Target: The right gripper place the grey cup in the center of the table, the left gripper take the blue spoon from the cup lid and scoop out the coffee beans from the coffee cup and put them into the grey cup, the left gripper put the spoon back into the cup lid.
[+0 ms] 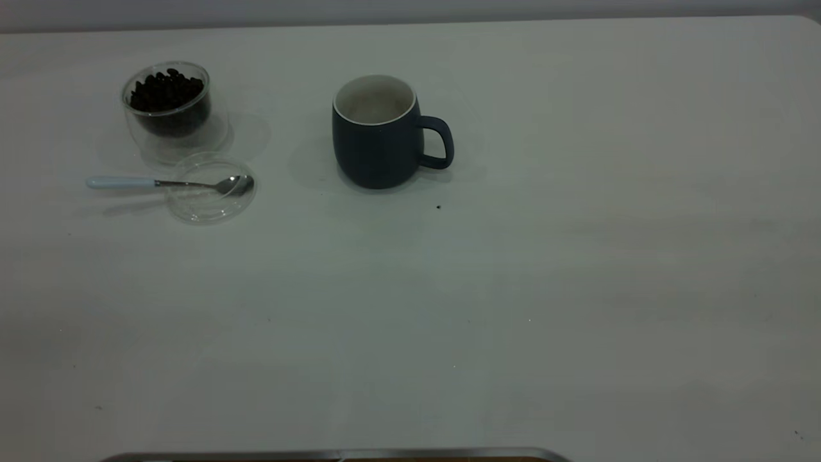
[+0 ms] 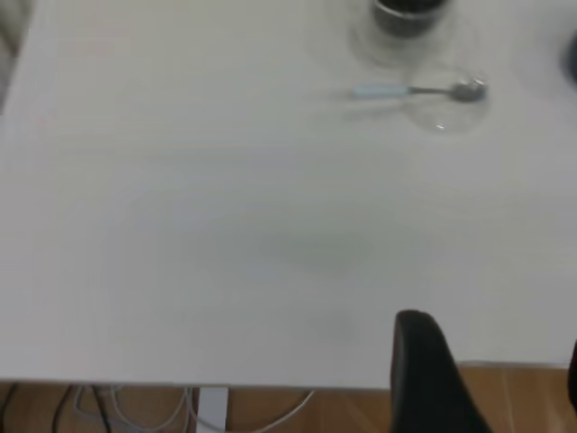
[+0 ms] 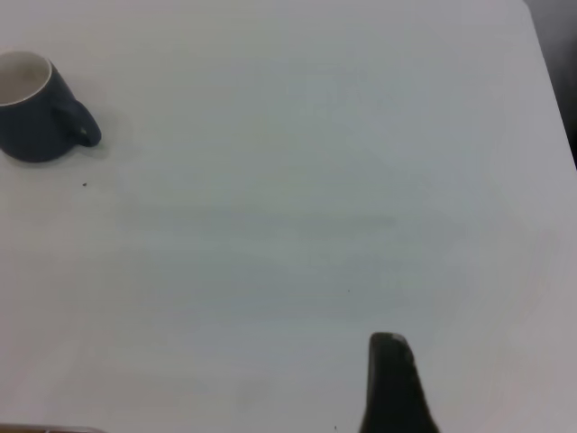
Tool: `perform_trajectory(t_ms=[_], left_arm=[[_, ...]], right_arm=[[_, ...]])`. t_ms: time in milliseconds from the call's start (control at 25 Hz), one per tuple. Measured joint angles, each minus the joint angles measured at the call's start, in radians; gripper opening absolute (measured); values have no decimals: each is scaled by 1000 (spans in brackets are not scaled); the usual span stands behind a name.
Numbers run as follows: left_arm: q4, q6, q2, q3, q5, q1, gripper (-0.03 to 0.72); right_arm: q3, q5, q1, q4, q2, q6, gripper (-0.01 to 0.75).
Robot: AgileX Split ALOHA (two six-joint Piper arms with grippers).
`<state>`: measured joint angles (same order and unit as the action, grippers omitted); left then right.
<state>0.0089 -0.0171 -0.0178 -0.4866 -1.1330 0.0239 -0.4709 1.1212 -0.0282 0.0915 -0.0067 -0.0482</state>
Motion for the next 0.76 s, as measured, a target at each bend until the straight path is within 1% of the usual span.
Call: perform_trajectory(t_ms=[80,760], left_arm=[[0,0,0,0,-1,9,446],[0,-4,0,0,-1,9,446]], right_arm=[[0,0,0,0,0,0,530],[0,0,0,0,0,0,530]])
